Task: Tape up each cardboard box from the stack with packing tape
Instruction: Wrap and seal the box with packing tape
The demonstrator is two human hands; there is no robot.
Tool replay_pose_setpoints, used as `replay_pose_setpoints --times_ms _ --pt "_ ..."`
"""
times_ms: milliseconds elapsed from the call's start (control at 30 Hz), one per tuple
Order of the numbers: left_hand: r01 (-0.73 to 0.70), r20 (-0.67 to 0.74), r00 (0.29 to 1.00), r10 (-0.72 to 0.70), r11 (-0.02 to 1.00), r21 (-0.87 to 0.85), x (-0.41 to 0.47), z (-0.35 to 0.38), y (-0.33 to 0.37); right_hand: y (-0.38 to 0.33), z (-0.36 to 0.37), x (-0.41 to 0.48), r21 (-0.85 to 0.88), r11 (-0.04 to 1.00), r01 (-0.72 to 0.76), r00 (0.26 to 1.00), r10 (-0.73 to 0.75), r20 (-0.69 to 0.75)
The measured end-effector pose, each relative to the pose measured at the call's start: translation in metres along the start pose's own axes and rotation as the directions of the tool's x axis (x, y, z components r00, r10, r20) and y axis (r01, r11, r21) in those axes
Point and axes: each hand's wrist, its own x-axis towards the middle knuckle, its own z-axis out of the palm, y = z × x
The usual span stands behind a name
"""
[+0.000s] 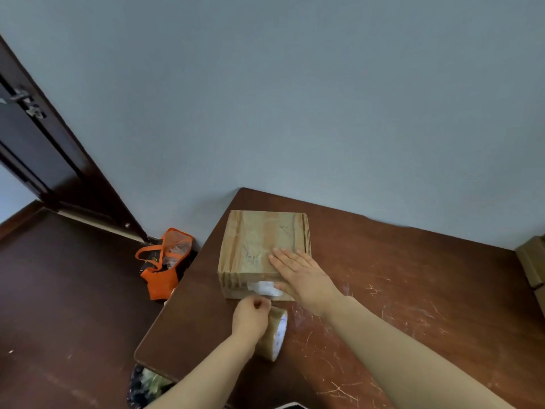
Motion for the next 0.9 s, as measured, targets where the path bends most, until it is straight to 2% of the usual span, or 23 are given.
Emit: replay_pose_setpoints --times_ms 133,200,267,300,433,567,667,733,833,900 --pt "0.009 -0.005 1.0 -0.009 1.0 -0.03 -0.001 -0.001 0.003 -0.002 0.007 0.004 -0.016 1.0 -0.012 0.995 0.01 -0.099" --pt "0.001 -0.014 1.0 -0.001 0.999 -0.049 -0.001 -0.003 0.006 -0.005 0.01 0.006 -0.015 1.0 -0.009 0.996 0.007 -0.093" --pt "0.009 -0.009 1.0 -0.01 0.997 -0.074 -0.002 -0.005 0.007 0.0 0.019 0.007 -0.022 1.0 0.01 0.973 -0.015 -0.23" --pt "0.012 -0.009 1.0 -0.013 0.996 -0.084 -0.002 -0.007 0.006 0.002 0.019 0.007 -0.013 1.0 0.024 0.973 -0.027 -0.228" --pt "0.01 -0.016 1.0 -0.012 0.994 -0.111 -0.003 -0.01 0.003 0.019 0.013 0.003 -0.017 0.994 0.104 0.994 -0.104 -0.025" --pt "0.009 0.004 1.0 -0.008 0.992 -0.129 -0.006 -0.01 0.005 0.011 0.019 0.001 0.094 0.991 0.091 0.979 -0.071 -0.192" --pt "0.019 0.019 1.0 -0.016 0.99 -0.143 -0.008 -0.011 0.006 0.001 0.027 0.006 0.058 0.998 0.0 0.969 0.015 -0.245" --pt "0.023 0.025 1.0 -0.019 0.988 -0.152 -0.01 -0.013 0.005 -0.002 0.019 0.004 0.061 0.998 -0.006 0.971 0.02 -0.239" --pt "0.013 0.048 0.999 -0.005 0.984 -0.177 -0.012 -0.013 0.003 0.008 0.009 -0.003 0.064 0.996 0.061 0.996 -0.056 -0.074" --pt "-0.003 0.064 0.998 0.015 0.982 -0.186 -0.017 -0.013 0.006 0.002 -0.005 -0.004 0.169 0.984 0.052 0.999 -0.049 -0.022"
